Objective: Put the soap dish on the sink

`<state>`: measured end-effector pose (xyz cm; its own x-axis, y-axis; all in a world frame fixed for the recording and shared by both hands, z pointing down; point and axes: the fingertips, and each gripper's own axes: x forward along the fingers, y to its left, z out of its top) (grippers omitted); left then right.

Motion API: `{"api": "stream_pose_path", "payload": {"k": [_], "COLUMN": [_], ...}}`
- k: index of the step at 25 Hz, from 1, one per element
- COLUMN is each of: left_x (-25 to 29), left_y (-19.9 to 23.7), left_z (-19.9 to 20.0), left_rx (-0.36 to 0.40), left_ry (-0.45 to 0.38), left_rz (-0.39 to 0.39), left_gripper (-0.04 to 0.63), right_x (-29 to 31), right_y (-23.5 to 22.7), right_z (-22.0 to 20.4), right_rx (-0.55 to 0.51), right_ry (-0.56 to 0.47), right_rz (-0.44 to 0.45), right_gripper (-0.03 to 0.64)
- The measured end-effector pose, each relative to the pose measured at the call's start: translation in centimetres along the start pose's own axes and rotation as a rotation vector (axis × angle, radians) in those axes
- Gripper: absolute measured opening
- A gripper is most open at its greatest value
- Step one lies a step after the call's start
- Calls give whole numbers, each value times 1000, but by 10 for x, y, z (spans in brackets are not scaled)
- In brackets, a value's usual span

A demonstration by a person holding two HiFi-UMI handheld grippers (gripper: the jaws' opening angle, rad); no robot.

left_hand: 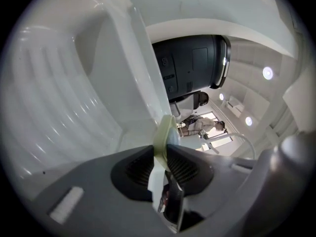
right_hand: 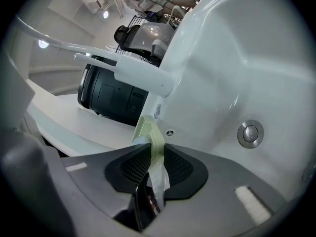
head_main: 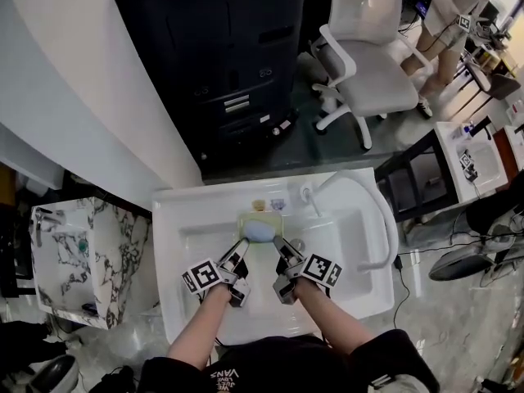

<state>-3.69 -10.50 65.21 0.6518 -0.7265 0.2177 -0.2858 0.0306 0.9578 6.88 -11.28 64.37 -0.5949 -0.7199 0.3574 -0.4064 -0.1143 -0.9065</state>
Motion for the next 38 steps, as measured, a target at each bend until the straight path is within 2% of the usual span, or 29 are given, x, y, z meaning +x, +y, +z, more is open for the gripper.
{"api": "stream_pose_path", "payload": {"k": [10, 18, 27, 38], "left_x": [15, 25, 32, 39], "left_y": [9, 6, 5, 0], "left_z": [8, 16, 23, 30], "left_rx": [-52, -63, -111, -134], "left_ry": [-46, -51, -71, -72], "left_rz": [12, 27, 39, 18], "left_gripper": [115, 115, 115, 115], "right_x": [16, 24, 32, 36], "right_y": [-7, -7, -4, -1], "right_z": [13, 24, 36, 43], "right_rx": [18, 38, 54, 88], "right_ry": [1, -19, -50, -85], "right_rz": [-7, -9, 0, 9], "right_gripper": [78, 78, 77, 78]}}
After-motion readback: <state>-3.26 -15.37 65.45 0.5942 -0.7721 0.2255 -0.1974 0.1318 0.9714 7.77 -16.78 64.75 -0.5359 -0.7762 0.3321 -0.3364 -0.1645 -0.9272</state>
